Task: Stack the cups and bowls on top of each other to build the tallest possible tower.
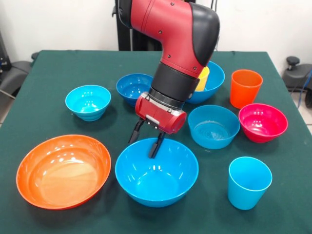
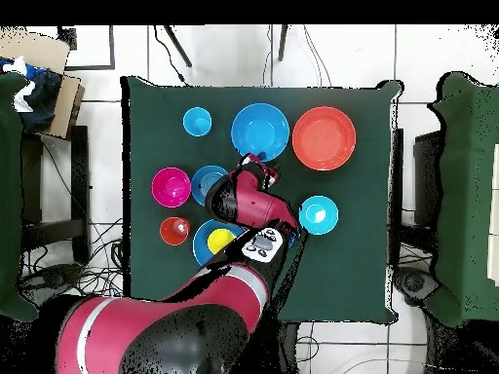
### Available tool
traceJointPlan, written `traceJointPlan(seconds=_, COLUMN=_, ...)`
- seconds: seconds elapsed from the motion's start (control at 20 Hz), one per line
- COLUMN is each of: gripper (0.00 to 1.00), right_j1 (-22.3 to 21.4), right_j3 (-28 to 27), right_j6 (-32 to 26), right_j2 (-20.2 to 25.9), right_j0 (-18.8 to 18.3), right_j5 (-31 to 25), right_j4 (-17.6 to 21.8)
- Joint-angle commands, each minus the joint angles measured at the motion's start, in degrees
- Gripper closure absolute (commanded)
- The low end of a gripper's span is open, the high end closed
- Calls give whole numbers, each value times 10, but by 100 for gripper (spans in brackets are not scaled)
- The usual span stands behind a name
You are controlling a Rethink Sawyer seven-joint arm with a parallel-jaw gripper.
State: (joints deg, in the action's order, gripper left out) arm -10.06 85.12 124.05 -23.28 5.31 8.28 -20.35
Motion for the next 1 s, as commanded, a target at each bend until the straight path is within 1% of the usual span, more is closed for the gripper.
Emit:
traceJointPlan(seconds=0.05, gripper=0, right_j1=7, right_j3=4, right_j6=82, right_j2=73, right_j0=3, right_j5=-6, right_j4=5)
traceJointPlan(seconds=0.35, gripper=0, right_j1=1, right_j3=9, right_j6=81, right_j2=83, right_j0=-4, right_j5=-16, right_j4=9)
traceJointPlan(seconds=1.0, gripper=0, right_j1=-2, right_j3=11, right_j6=80, right_j2=84, right_j0=-6, right_j5=-25, right_j4=8)
